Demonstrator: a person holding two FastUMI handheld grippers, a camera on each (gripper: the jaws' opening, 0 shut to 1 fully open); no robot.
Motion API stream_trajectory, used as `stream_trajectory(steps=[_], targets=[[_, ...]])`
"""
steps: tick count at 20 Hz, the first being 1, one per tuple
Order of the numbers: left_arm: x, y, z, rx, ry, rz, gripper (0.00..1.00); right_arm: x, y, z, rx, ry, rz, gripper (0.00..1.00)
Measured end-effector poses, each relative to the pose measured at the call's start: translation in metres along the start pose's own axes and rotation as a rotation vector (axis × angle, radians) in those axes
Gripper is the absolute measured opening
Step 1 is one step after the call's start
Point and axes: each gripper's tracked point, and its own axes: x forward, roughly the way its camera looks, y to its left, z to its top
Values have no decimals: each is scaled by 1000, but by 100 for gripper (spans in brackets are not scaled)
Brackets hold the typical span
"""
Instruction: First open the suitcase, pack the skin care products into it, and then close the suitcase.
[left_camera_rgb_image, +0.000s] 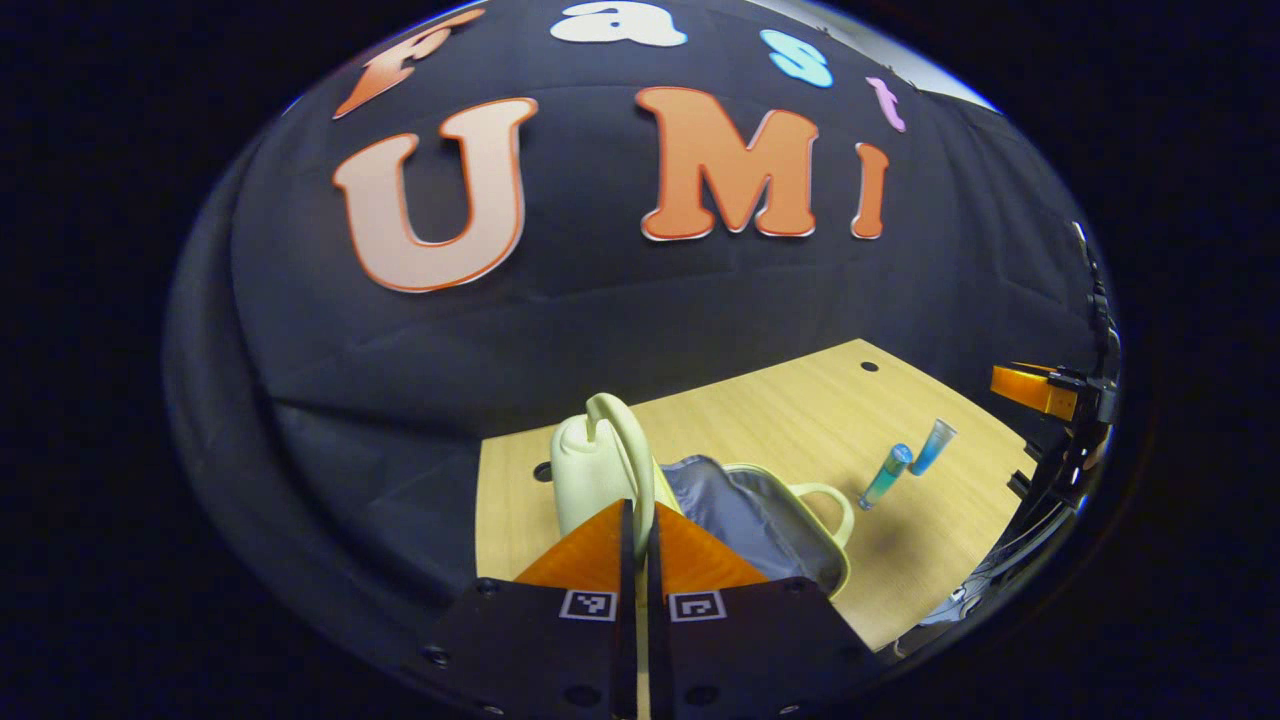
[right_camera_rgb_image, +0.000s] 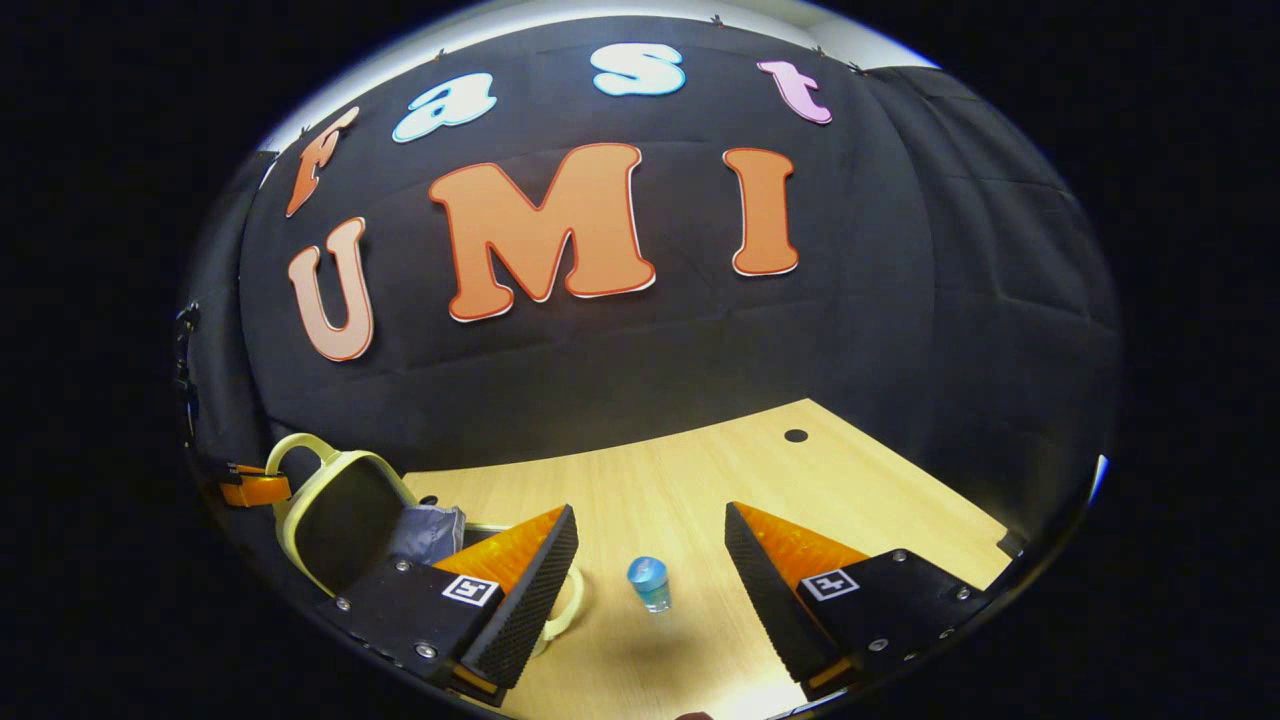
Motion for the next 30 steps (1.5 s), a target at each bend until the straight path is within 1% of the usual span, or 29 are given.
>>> stream_trajectory(steps=[3,6,9,13,16,20,21,22,24,25,26,28,30], targets=[[-14,39,-11,-80,-13,-13,5,-6,18,2,-14,-6,17,94],[-22,84,-31,-140,3,25,3,-11,31,0,-24,1,26,94],[-16,118,-66,-223,57,69,4,-13,41,-2,-16,9,34,94],[10,161,-135,-310,179,118,4,-8,49,-13,-36,35,31,94],[26,162,-181,-364,277,135,4,-5,53,-24,-41,64,33,94],[44,160,-218,-404,341,170,4,-1,51,-28,-54,75,16,94],[46,159,-226,-412,358,167,7,-1,50,-30,-53,82,14,94],[51,160,-236,-415,377,177,7,-1,50,-30,-54,86,11,94],[53,161,-245,-420,393,184,16,1,46,-32,-62,89,1,94],[55,167,-250,-415,402,204,17,0,43,-33,-69,92,-5,94],[56,171,-252,-410,402,225,26,-1,41,-34,-74,94,-12,94],[50,180,-245,-382,390,281,55,2,40,-35,-81,95,-15,94],[48,190,-226,-340,336,342,84,2,37,-35,-89,91,-16,94]])
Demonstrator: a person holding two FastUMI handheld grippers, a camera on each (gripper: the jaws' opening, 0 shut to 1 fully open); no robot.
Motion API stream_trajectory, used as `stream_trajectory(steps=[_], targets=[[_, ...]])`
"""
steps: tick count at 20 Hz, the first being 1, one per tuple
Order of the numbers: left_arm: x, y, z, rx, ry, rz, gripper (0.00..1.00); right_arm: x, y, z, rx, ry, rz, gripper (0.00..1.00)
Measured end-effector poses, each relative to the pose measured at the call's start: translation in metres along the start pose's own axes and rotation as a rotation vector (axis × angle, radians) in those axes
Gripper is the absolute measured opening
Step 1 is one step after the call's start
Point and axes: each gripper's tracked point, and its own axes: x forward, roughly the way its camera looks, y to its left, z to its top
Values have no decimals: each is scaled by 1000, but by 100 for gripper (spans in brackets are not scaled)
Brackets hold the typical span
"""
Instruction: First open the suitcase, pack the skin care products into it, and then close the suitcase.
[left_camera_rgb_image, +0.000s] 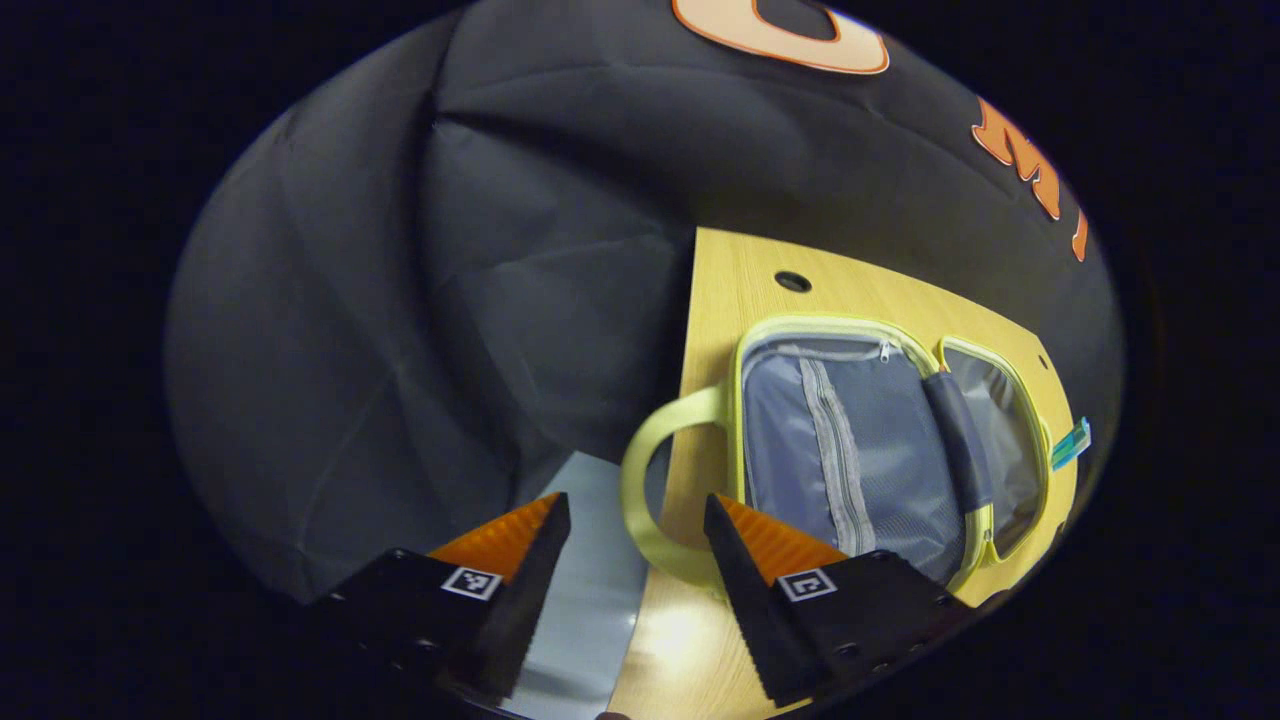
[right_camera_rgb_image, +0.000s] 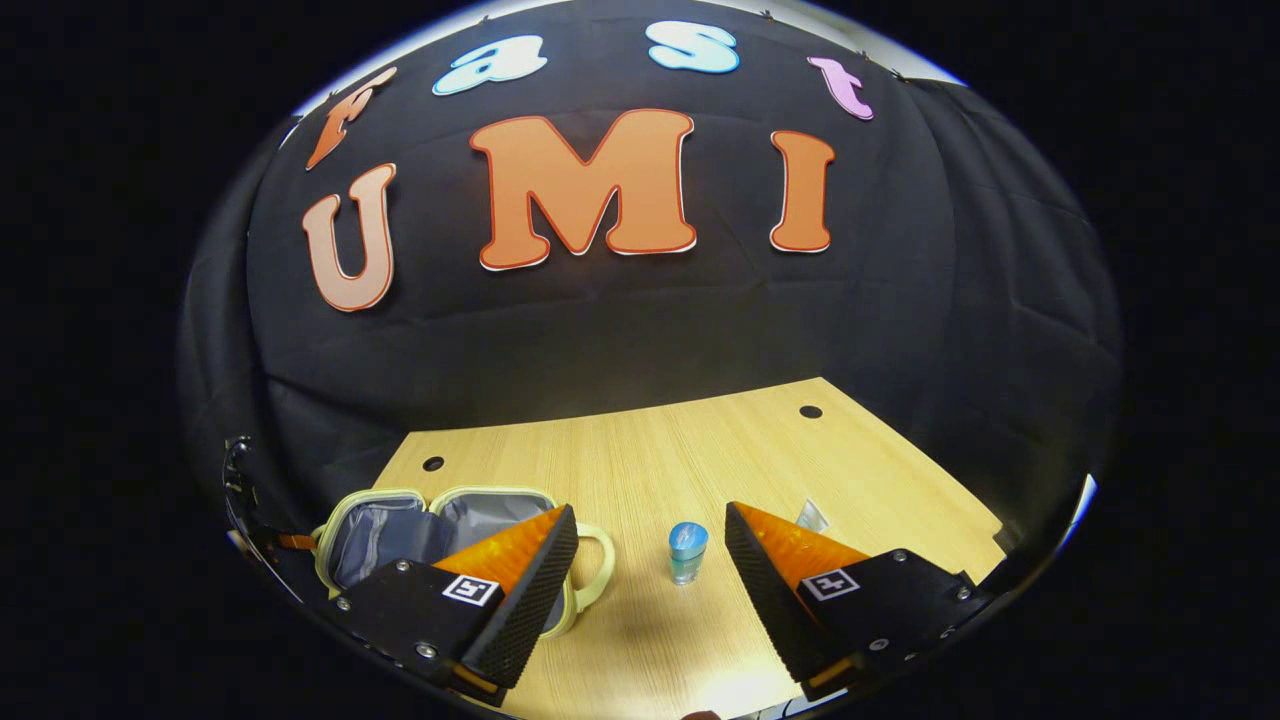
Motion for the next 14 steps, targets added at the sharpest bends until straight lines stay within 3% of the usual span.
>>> stream_trajectory(steps=[5,7,9,14], targets=[[-63,-25,70,91,-210,130,95,1,-16,2,-31,-23,-2,94],[-92,-50,96,144,-280,146,99,1,-24,2,-32,-28,3,94],[-123,-88,120,167,-346,124,99,3,-34,4,-48,-40,9,94],[-195,-215,159,101,-489,-31,99,7,-76,10,-107,-65,26,94]])
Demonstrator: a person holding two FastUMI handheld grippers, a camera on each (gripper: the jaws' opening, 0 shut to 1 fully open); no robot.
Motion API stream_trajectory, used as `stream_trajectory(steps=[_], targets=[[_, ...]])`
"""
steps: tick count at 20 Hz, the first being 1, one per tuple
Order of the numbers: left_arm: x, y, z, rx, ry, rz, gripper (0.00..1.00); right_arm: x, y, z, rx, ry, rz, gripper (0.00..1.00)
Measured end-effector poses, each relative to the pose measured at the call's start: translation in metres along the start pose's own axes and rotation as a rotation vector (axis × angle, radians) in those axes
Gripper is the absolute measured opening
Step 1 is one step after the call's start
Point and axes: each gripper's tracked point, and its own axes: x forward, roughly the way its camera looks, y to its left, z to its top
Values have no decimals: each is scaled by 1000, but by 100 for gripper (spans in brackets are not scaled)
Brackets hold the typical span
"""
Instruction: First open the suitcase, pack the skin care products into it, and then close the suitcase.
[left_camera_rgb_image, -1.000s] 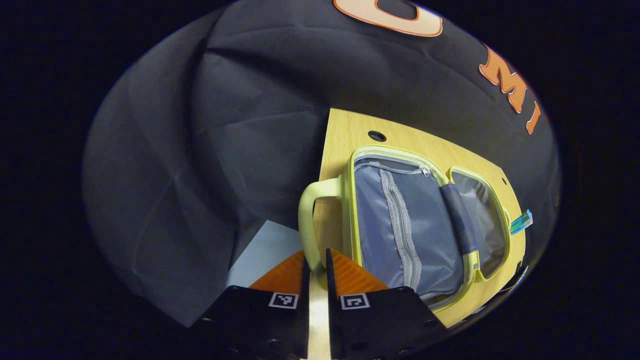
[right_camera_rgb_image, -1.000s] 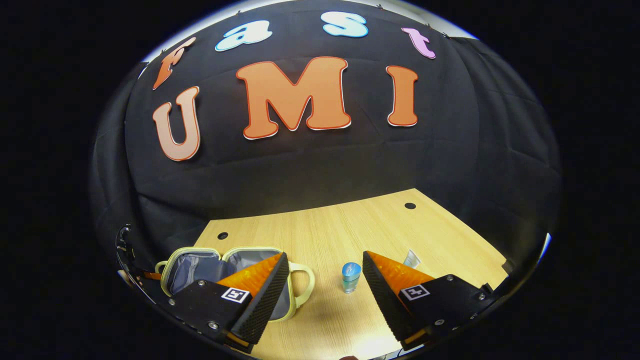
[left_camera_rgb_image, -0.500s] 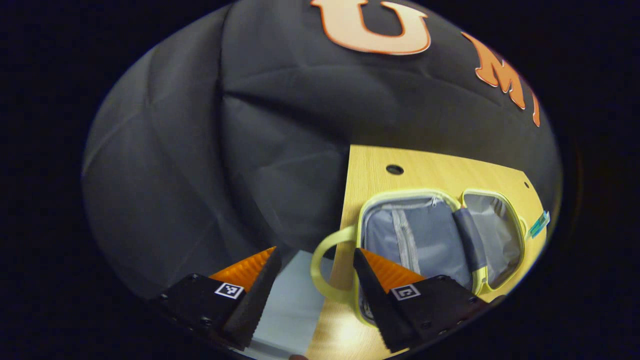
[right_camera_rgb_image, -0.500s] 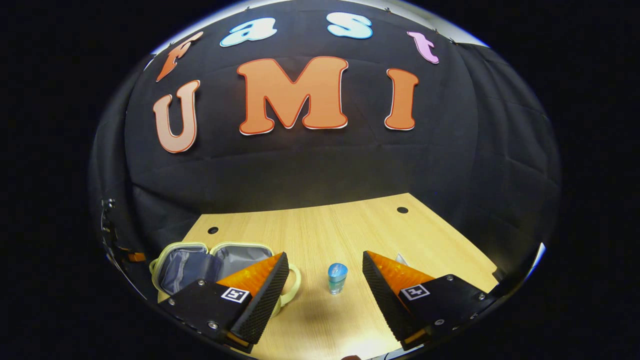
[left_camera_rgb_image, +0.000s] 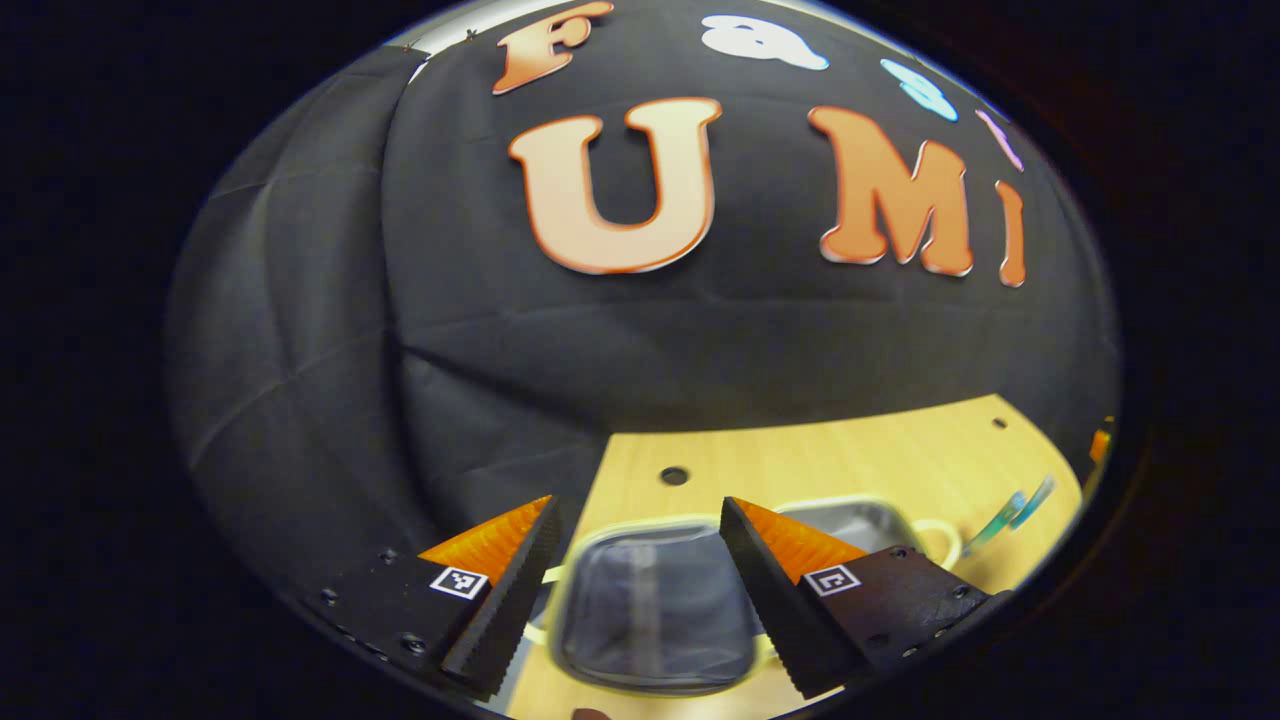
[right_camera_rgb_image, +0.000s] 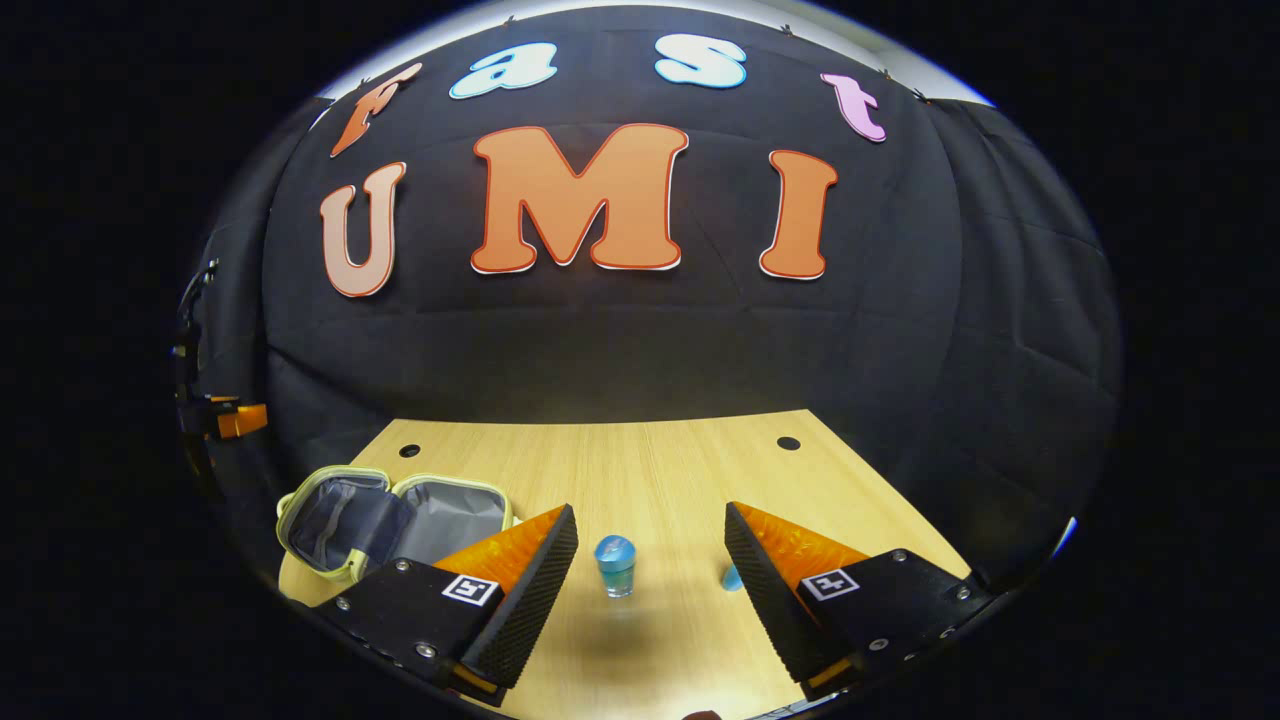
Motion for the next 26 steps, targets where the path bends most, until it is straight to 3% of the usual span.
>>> stream_trajectory(steps=[3,6,13,18,26], targets=[[-20,-72,37,-49,-94,-61,98,9,-28,1,-1,4,20,94],[-31,-164,51,-67,-163,-172,98,19,-54,0,0,18,46,94],[-49,-343,8,-1,-157,-358,99,37,-100,-21,-20,61,82,94],[-42,-416,-39,74,-103,-375,99,57,-118,-49,-23,98,97,94],[0,-473,-114,22,-24,-376,99,75,-130,-100,-29,165,122,95]])
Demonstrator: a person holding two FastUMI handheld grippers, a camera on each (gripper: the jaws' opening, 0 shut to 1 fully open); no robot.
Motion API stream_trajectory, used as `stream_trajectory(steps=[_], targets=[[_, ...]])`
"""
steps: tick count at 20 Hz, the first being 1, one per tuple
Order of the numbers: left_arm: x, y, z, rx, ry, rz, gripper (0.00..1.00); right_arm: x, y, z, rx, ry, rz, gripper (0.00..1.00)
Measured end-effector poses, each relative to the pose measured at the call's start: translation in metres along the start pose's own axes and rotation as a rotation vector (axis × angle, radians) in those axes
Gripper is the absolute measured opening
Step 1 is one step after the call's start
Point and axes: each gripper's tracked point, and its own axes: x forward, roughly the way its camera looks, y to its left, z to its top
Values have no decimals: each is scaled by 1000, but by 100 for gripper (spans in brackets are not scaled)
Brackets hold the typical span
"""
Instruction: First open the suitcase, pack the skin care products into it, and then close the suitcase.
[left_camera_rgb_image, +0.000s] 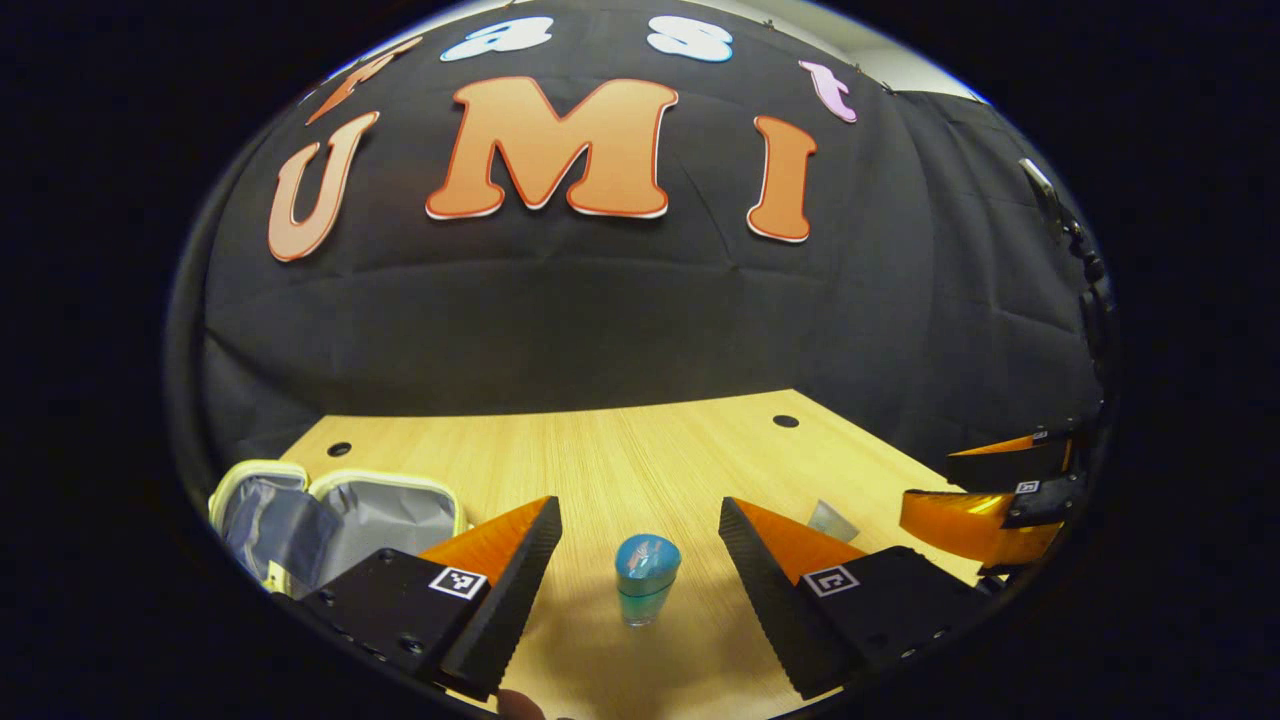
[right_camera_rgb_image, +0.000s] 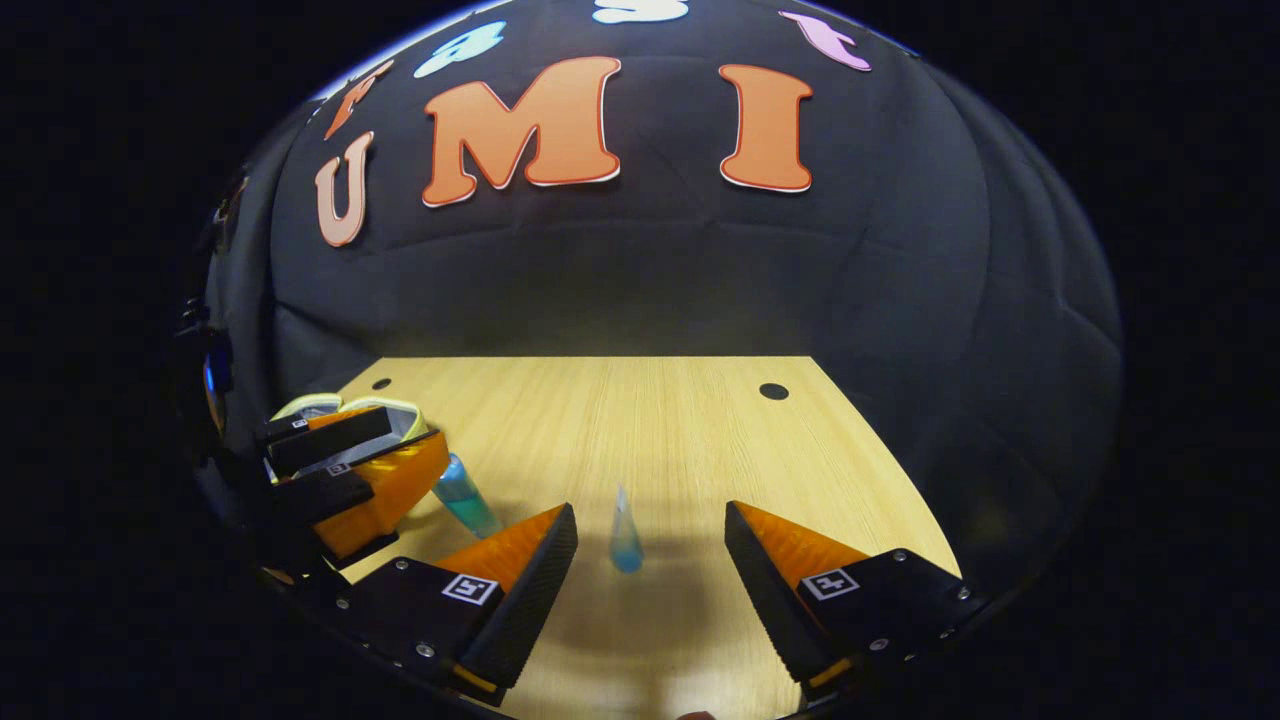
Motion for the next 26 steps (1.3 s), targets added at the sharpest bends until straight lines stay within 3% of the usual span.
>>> stream_trajectory(steps=[9,15,17,19,26], targets=[[43,22,-86,-4,102,118,99,16,-24,-35,13,76,-33,95],[58,22,-89,-37,81,122,99,22,-23,-51,12,114,-36,95],[58,14,-86,-36,69,105,90,23,-19,-54,5,119,-30,95],[58,14,-91,-20,87,97,51,23,-8,-50,4,109,2,95],[29,6,-78,-106,165,20,49,50,18,-59,-7,116,54,95]])
